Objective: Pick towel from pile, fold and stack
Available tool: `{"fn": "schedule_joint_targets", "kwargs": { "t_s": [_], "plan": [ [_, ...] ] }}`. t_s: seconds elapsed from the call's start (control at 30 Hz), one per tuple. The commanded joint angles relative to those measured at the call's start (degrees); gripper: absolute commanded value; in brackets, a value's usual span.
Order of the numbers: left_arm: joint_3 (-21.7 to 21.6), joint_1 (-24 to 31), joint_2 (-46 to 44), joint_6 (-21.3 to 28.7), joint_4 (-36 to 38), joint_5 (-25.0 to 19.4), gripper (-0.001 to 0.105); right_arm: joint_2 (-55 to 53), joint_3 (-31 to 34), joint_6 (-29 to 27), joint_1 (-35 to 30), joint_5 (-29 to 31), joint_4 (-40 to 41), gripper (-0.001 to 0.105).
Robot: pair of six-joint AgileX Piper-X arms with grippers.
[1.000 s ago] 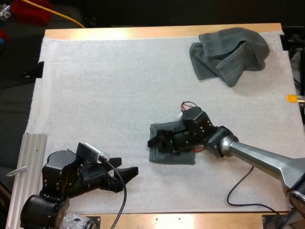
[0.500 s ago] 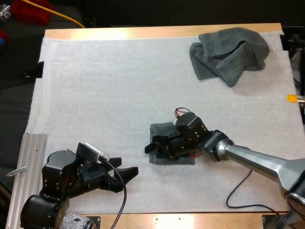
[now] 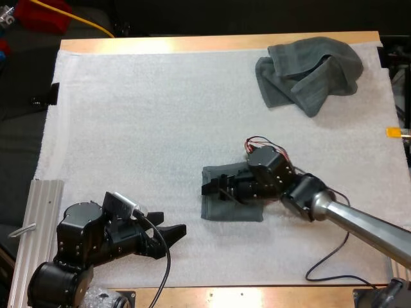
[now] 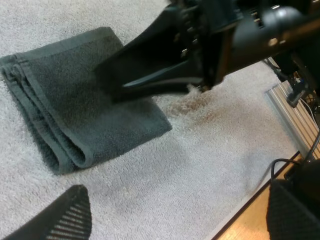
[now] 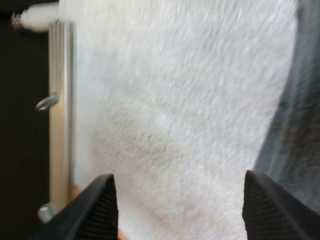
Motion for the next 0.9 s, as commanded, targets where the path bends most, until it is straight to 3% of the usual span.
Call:
{"fn": "schedule_joint_targets", "kwargs": {
  "t_s": [0.0, 0.4, 0.63, 0.87],
  "plan": [
    [-0.4, -0.4, -0.3, 0.4, -0.2, 0.8, 0.070, -2.2, -0.1, -1.7, 0.1, 1.9, 2.8, 0.054],
    [-0.4, -0.4, -0.3, 1.7, -0.2, 0.7, 0.070, -15.3, -0.1, -11.6, 0.1, 10.8, 20.7, 0.054],
    [-0.4, -0.4, -0.3, 2.2, -0.2, 0.3, 0.070, -22.0, -0.1, -12.8, 0.1, 12.0, 25.9, 0.054],
    [-0.4, -0.4, -0.3, 2.6, -0.2, -3.0, 0.070, -28.1, -0.1, -12.8, 0.1, 12.5, 28.8, 0.054]
  ]
}}
